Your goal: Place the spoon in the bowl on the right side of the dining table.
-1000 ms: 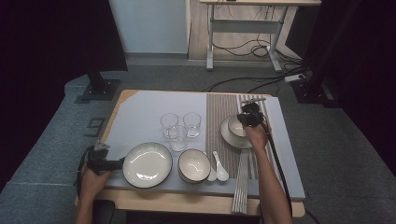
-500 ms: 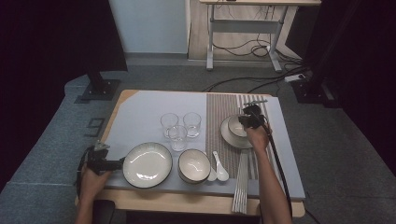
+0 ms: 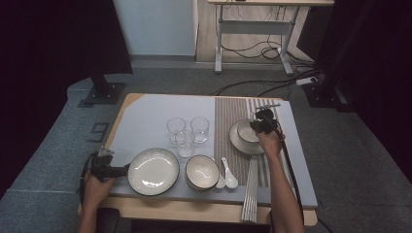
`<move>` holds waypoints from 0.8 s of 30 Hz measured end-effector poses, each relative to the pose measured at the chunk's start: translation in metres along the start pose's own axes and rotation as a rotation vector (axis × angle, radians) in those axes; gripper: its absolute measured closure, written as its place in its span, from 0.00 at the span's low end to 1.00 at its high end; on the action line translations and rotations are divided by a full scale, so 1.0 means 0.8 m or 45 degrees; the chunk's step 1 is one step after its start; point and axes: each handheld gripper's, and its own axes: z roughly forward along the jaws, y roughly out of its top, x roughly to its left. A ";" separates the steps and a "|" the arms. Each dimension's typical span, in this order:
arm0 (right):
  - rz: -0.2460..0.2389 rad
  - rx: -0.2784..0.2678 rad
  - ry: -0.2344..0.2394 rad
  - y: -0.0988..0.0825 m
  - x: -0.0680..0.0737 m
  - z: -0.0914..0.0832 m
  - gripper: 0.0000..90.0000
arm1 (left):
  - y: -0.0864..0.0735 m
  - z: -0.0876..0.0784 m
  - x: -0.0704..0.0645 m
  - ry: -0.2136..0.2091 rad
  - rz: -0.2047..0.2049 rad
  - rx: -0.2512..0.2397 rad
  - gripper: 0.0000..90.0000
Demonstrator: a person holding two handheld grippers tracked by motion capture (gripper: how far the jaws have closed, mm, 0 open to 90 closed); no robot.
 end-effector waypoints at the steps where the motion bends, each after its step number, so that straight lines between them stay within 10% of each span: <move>1: 0.000 0.006 -0.001 0.000 0.000 0.000 0.84 | 0.000 0.000 0.000 0.000 0.000 0.000 0.03; 24: -0.047 -0.025 -0.008 0.002 0.001 -0.021 0.43 | 0.000 0.000 0.000 0.000 0.000 0.000 0.03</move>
